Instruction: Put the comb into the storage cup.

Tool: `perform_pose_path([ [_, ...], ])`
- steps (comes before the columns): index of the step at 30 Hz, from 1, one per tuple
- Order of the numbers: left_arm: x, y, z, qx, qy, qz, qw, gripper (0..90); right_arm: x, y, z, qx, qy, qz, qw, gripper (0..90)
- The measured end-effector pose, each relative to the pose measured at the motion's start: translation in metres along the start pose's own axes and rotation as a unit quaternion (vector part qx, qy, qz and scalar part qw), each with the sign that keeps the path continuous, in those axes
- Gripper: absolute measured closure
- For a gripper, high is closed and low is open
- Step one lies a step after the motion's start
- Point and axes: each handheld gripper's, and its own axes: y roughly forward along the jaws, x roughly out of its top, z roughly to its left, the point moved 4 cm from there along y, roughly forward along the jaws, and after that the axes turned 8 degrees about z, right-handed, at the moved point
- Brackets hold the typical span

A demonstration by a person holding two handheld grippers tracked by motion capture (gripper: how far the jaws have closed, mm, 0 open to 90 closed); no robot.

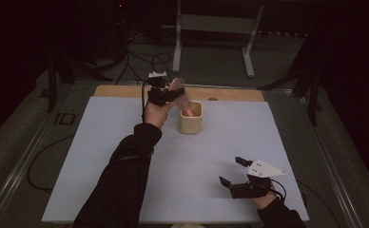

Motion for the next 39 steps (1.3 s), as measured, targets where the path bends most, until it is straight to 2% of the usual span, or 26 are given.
perform_pose_path([
  [21,-0.0003,-0.0021,0.0043,0.015,-0.006,0.003,0.9999,62.2,-0.0002,0.0005,0.0006,0.002,0.004,0.002,1.0000,8.6],
  [25,-0.0002,-0.0033,0.0053,0.019,-0.008,0.003,0.9998,58.8,-0.0001,0.0002,0.0005,0.003,0.003,0.001,1.0000,8.6],
  [28,-0.0009,-0.0029,0.0071,0.012,-0.017,0.007,0.9998,54.3,-0.0003,0.0009,0.0008,0.004,0.004,0.002,1.0000,8.6],
  [33,-0.0004,-0.0035,0.0068,0.015,-0.011,0.014,0.9997,46.9,-0.0005,0.0012,0.0008,0.004,0.005,0.003,1.0000,8.6],
  [35,-0.0004,-0.0037,0.0057,0.024,-0.005,0.019,0.9995,44.3,-0.0005,0.0013,0.0008,0.004,0.005,0.003,1.0000,8.6],
  [38,-0.0007,-0.0036,0.0047,0.023,-0.005,0.025,0.9994,38.6,-0.0008,0.0018,0.0008,0.005,0.003,0.003,1.0000,8.6],
  [39,-0.0007,-0.0041,0.0043,0.028,-0.003,0.026,0.9993,36.6,-0.0009,0.0019,0.0007,0.005,0.002,0.004,1.0000,8.6],
])
